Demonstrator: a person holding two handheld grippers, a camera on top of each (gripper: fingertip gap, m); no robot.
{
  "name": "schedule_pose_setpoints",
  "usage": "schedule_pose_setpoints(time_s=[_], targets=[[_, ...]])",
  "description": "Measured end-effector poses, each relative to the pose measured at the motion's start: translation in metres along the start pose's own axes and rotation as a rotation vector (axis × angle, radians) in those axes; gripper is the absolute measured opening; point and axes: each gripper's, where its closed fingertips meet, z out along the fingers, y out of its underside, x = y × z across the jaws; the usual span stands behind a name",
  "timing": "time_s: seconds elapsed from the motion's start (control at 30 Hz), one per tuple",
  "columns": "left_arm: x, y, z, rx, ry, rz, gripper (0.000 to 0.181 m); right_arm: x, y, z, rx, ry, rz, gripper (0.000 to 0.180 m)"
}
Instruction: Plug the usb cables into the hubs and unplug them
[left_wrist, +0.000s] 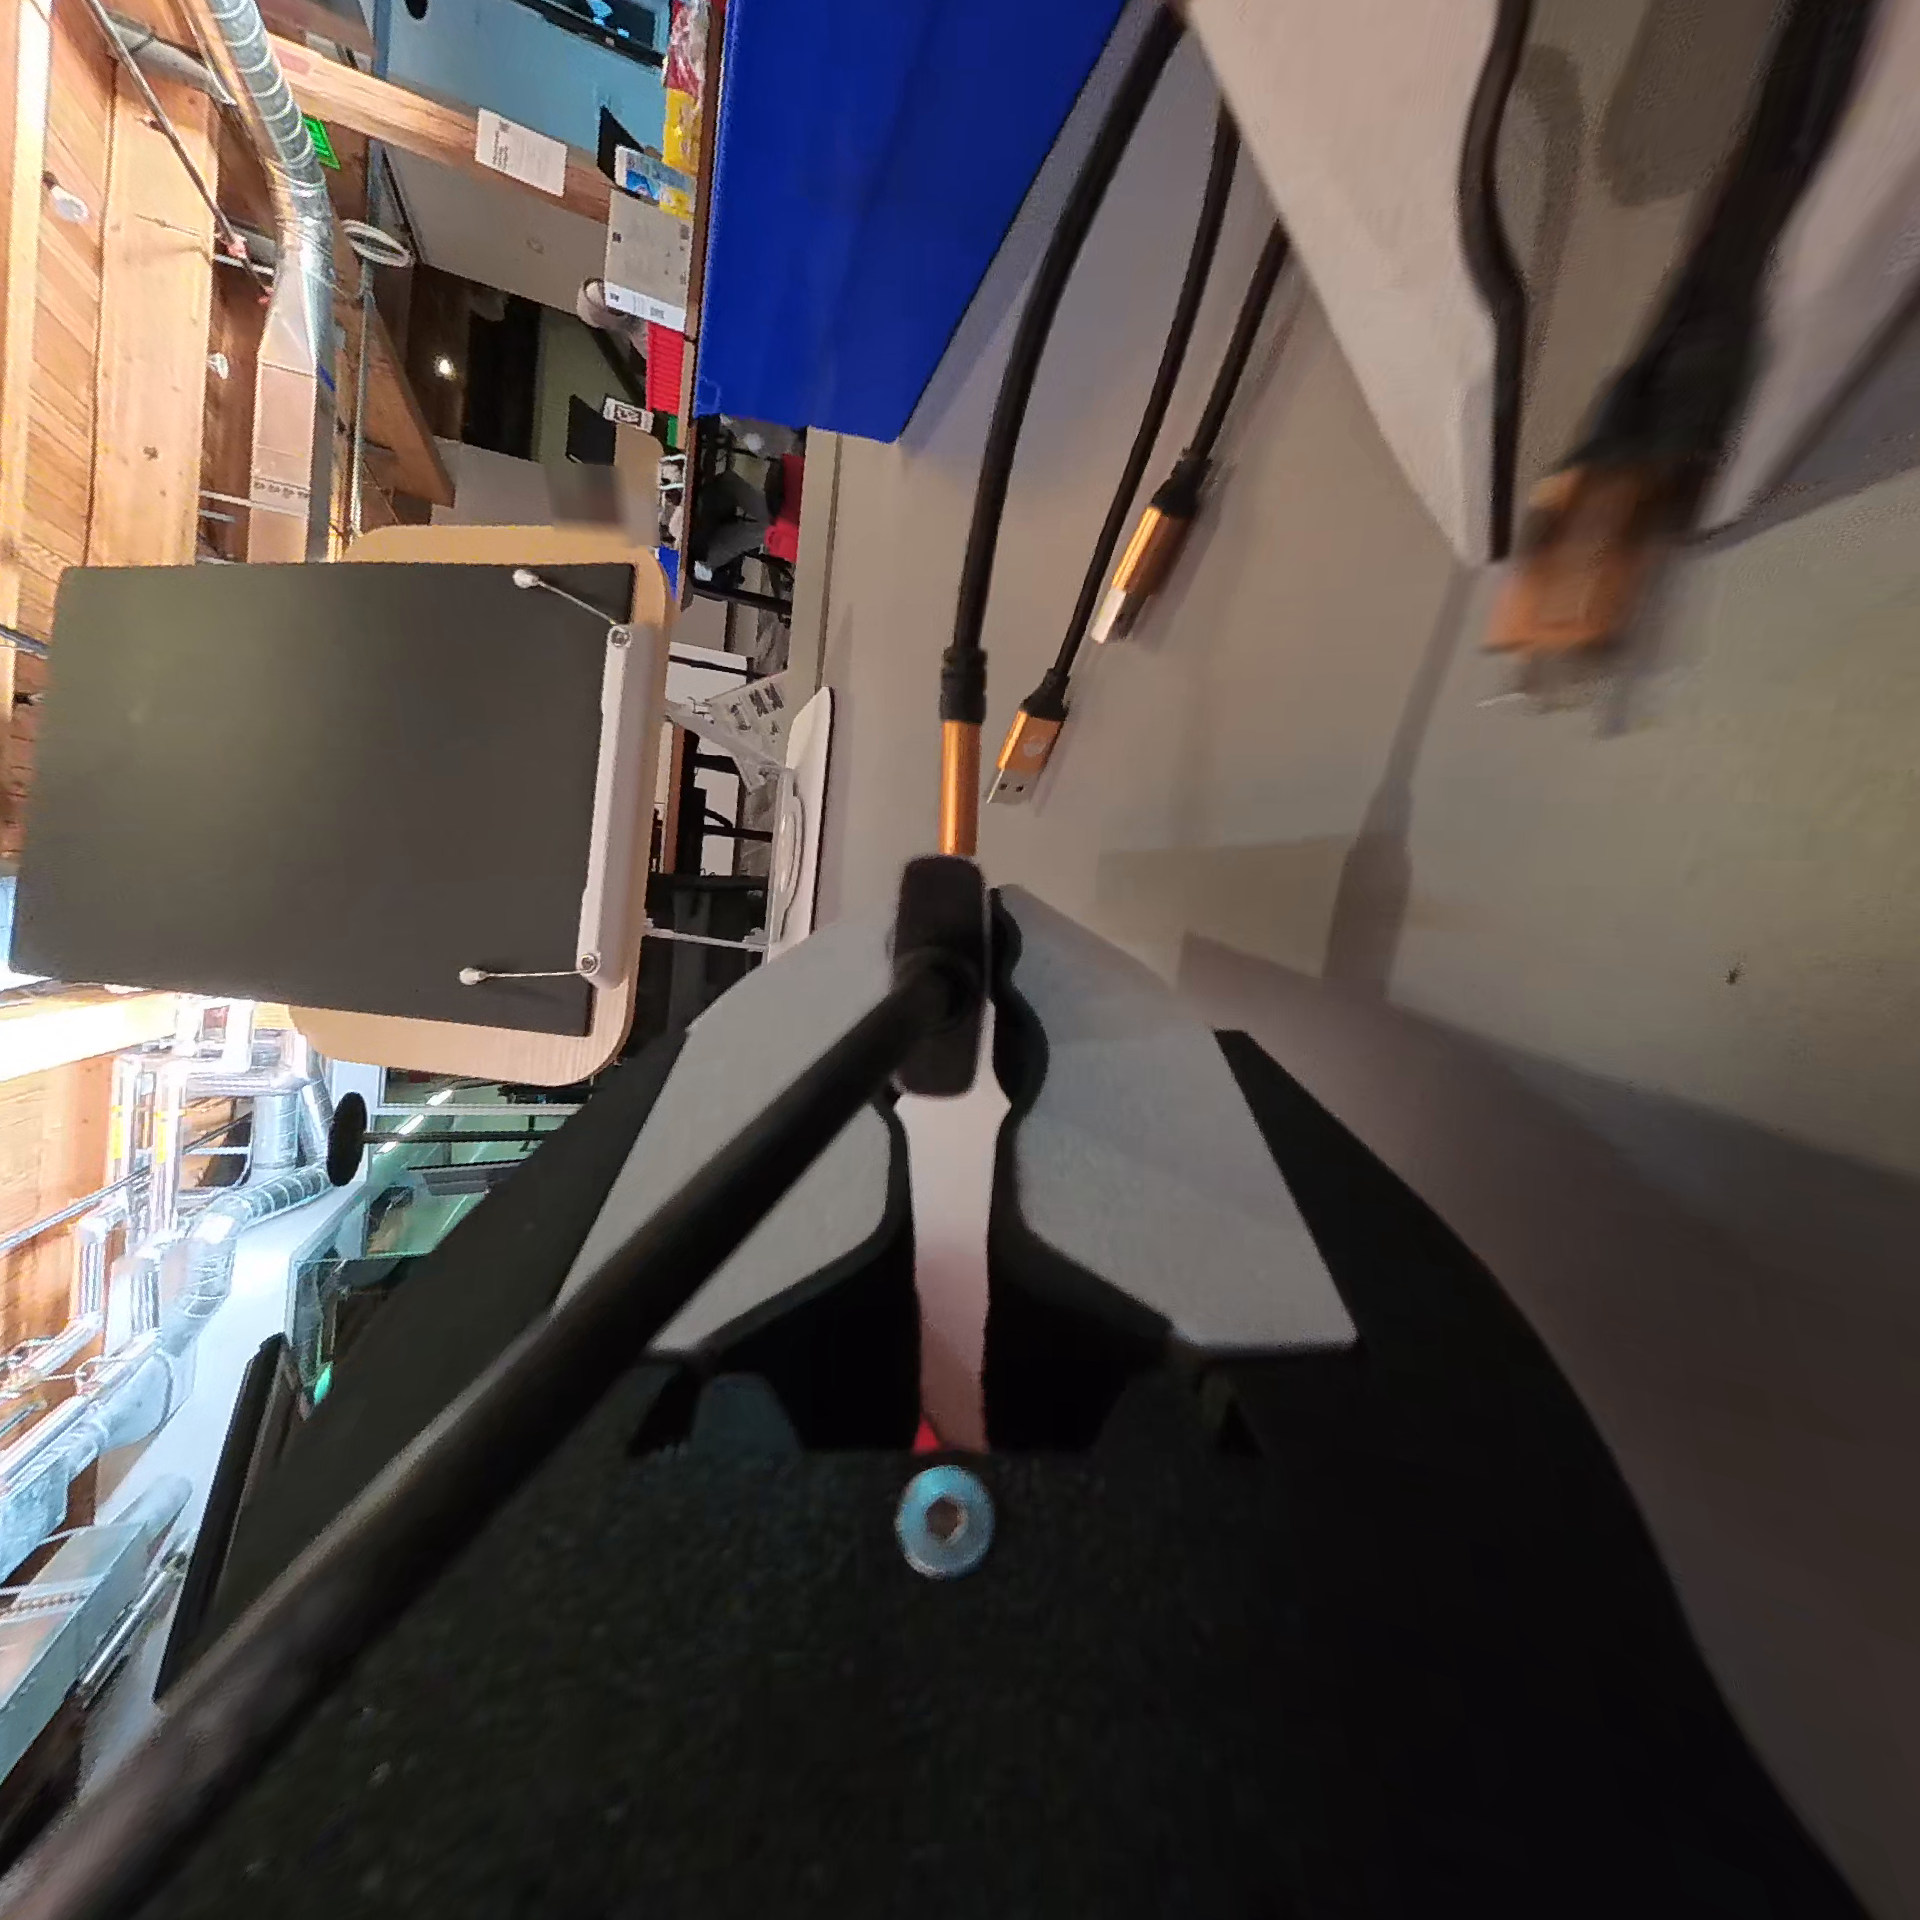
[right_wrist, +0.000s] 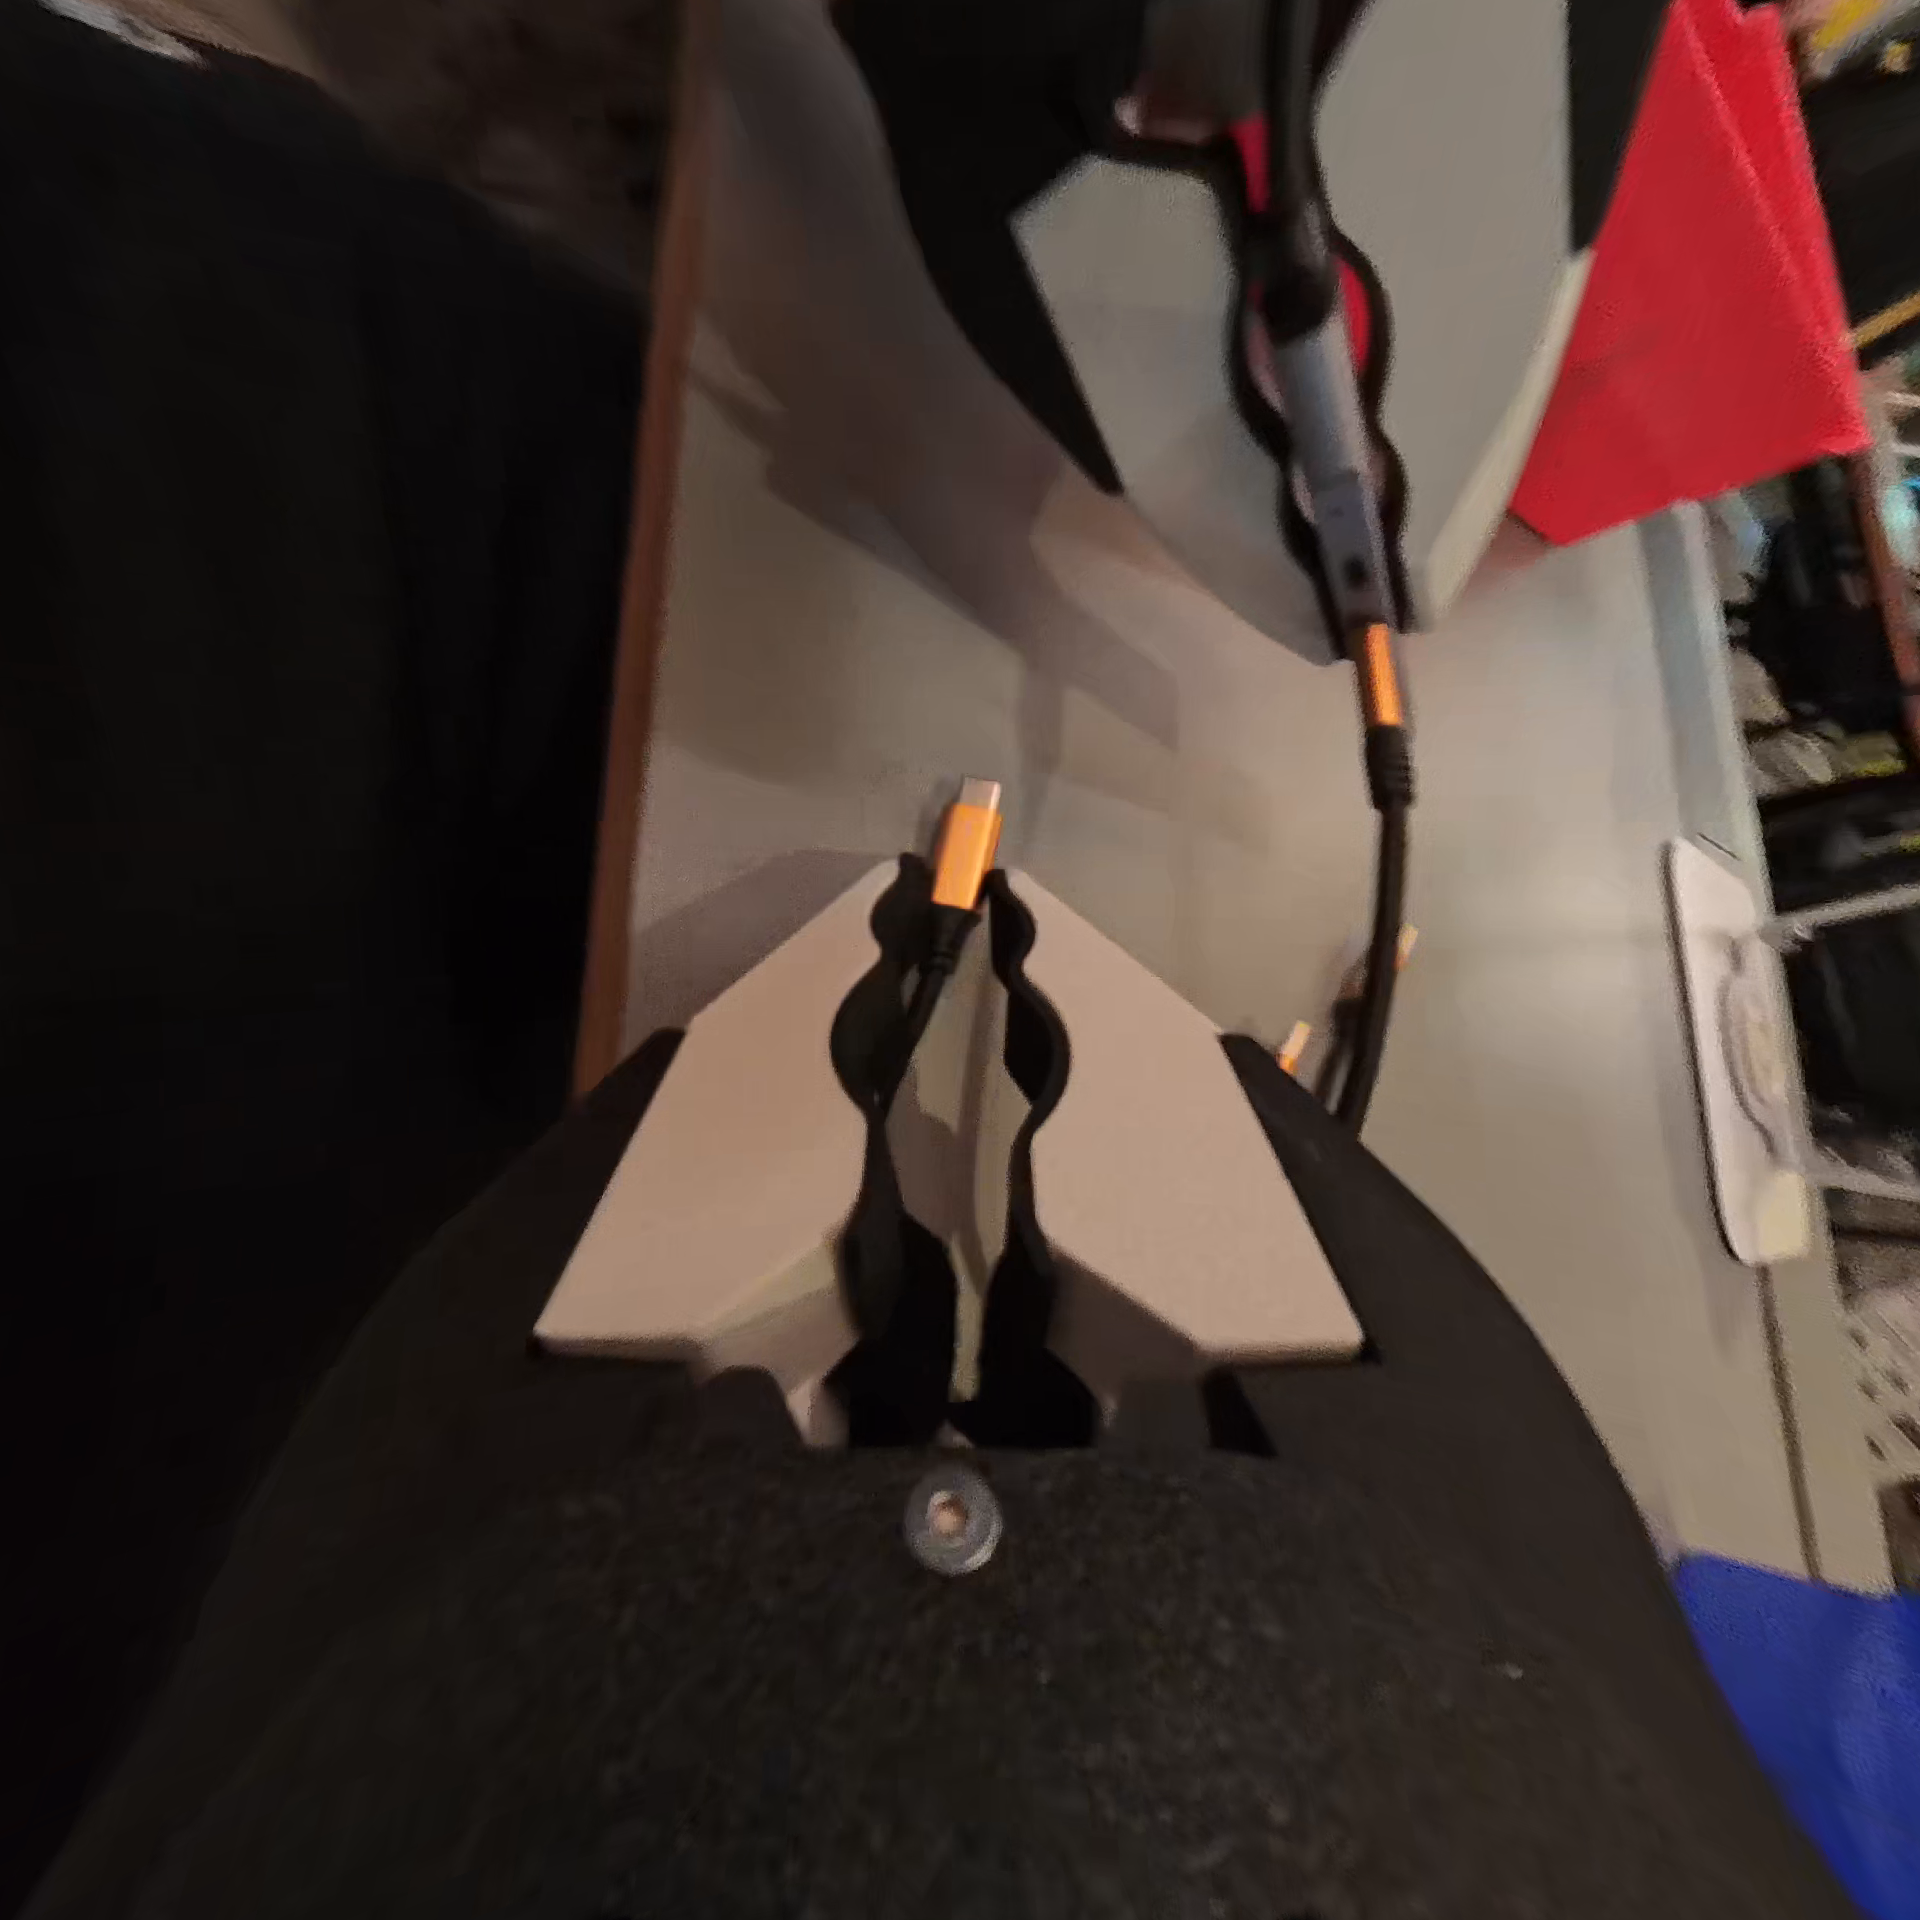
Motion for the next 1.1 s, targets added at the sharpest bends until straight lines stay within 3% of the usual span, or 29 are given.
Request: schedule_pose_setpoints(time_s=[0.13,0.27,0.3,0.37,0.47,0.57,0.63,0.7,0.87,1.1], targets=[[0.001,-0.002,-0.001,0.01,0.01,-0.009,0.01,0.0,0.001,0.0,0.001,-0.02,0.007,0.01],[0.002,-0.005,-0.003,0.021,0.003,0.027,0.01,0.0,0.002,-0.002,-0.037,-0.154,0.205,0.01],[0.002,-0.006,-0.003,0.026,-0.003,0.047,0.01,0.007,-0.004,-0.007,0.011,-0.158,0.267,0.0],[0.002,-0.009,-0.004,0.036,-0.012,0.079,0.01,0.018,-0.016,-0.02,0.092,-0.218,0.373,0.0],[0.005,-0.01,-0.003,0.025,-0.001,0.094,0.01,0.026,-0.013,-0.028,0.068,-0.21,0.36,0.001],[0.006,-0.007,-0.003,0.02,0.007,0.08,0.01,0.001,-0.014,-0.03,0.029,-0.301,0.379,0.005],[0.005,-0.005,-0.003,0.018,0.009,0.052,0.01,-0.008,-0.007,-0.024,0.013,-0.248,0.316,0.018],[0.003,-0.005,-0.002,0.021,0.007,0.04,0.01,-0.011,-0.003,-0.017,0.013,-0.19,0.254,0.018],[0.008,-0.008,0.0,0.024,0.028,0.046,0.01,-0.015,-0.006,-0.003,0.012,-0.227,0.297,0.007],[0.009,-0.004,-0.001,0.019,0.038,0.028,0.01,-0.014,-0.006,-0.002,-0.004,-0.232,0.371,0.014]])
